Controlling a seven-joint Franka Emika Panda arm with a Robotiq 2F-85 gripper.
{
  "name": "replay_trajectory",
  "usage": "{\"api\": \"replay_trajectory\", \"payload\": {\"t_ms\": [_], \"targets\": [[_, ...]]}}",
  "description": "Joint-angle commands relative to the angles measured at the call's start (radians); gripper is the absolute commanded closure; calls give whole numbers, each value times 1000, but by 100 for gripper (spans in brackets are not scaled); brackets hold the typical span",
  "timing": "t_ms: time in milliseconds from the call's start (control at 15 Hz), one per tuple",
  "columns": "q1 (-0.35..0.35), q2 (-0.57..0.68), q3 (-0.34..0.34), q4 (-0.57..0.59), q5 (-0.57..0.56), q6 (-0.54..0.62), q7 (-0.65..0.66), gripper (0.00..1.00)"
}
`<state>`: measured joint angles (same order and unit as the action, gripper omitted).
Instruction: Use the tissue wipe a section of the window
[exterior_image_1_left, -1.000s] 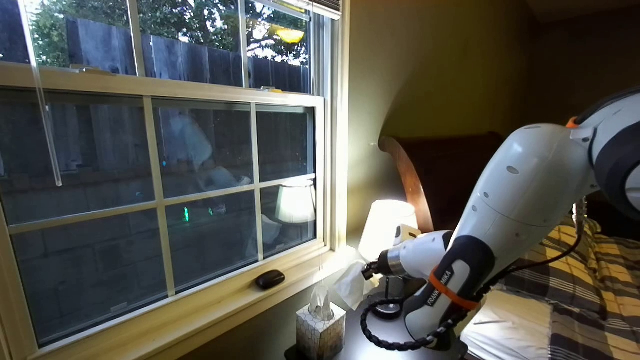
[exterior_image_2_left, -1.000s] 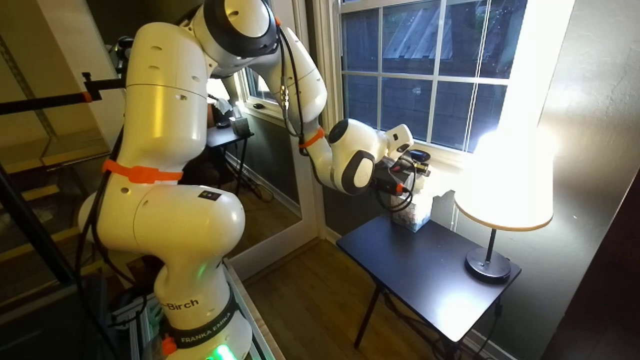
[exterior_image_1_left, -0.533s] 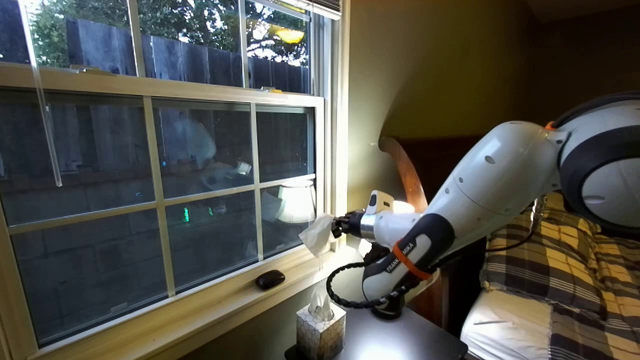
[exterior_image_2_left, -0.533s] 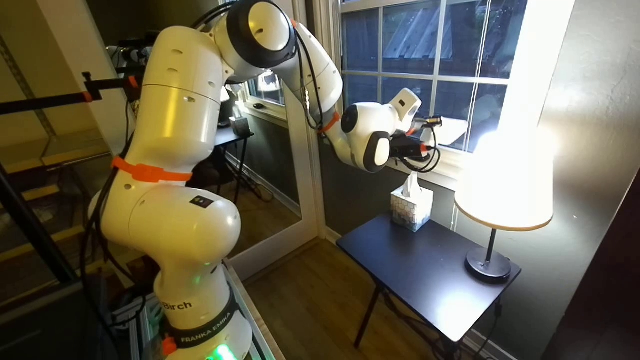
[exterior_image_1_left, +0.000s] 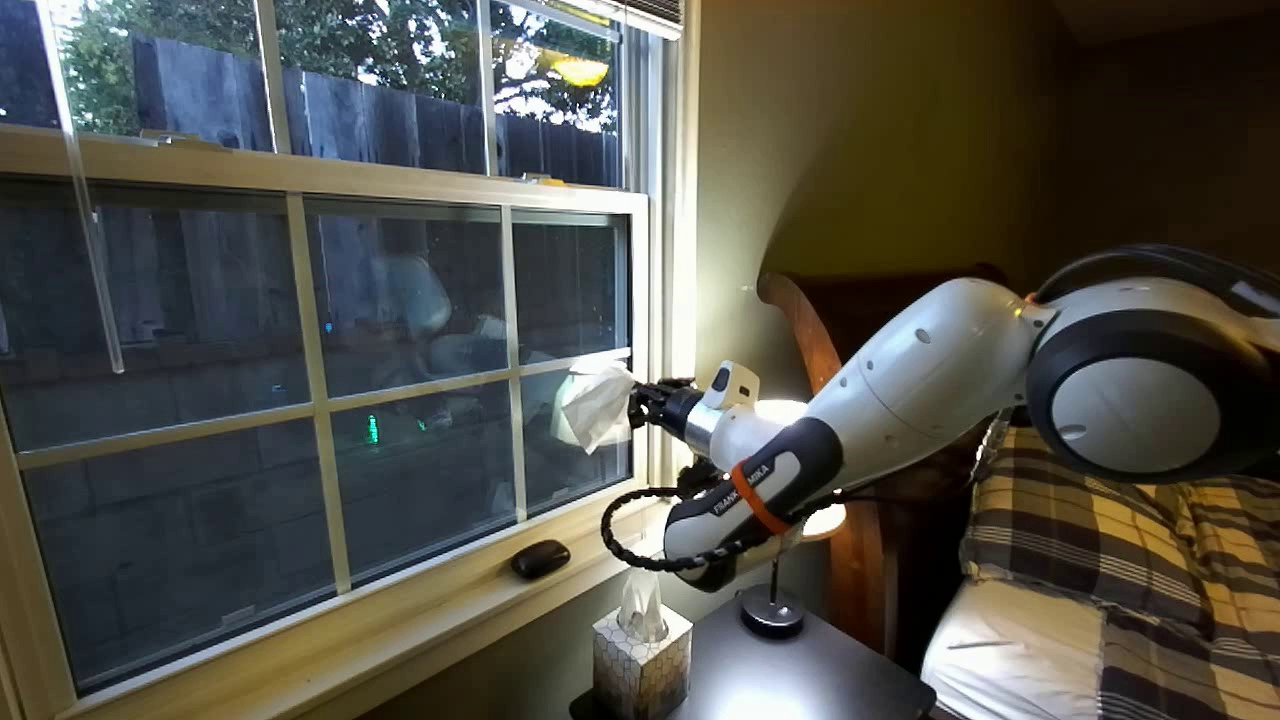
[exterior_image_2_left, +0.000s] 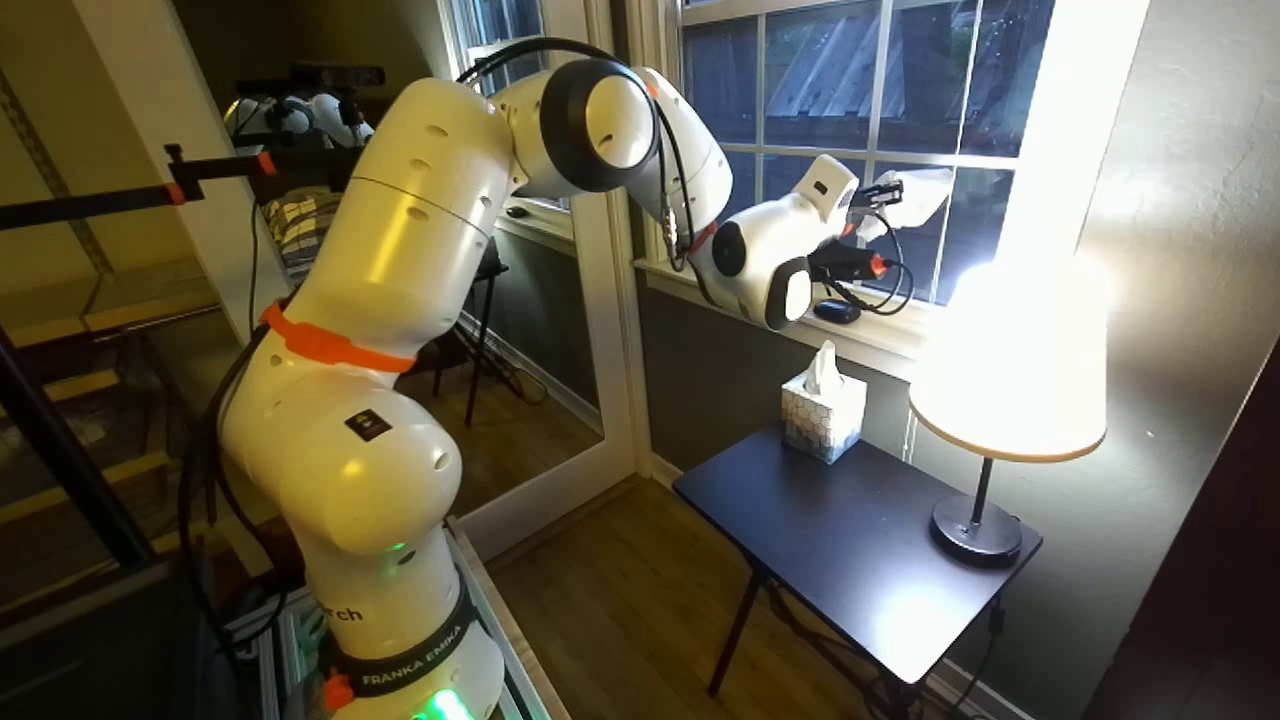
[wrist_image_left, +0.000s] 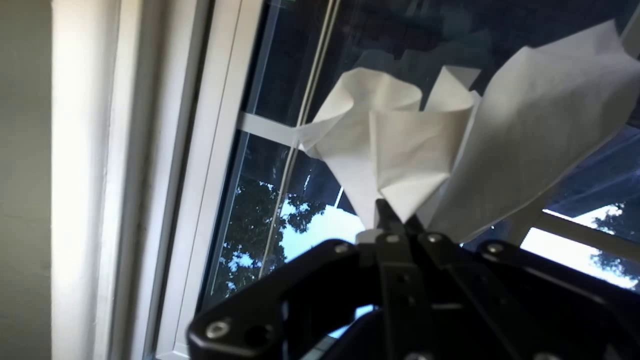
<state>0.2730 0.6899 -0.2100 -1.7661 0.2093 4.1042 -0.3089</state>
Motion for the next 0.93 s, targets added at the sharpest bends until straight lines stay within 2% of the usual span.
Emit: {"api": "replay_trajectory", "payload": {"t_ms": [0,400,867], "targets": [[-52,124,60,190,-11,38,-15,100],[-91,244,81,399,-5,8,-11,100],[-122,351,102,570,-9,-28,-4,100]]}}
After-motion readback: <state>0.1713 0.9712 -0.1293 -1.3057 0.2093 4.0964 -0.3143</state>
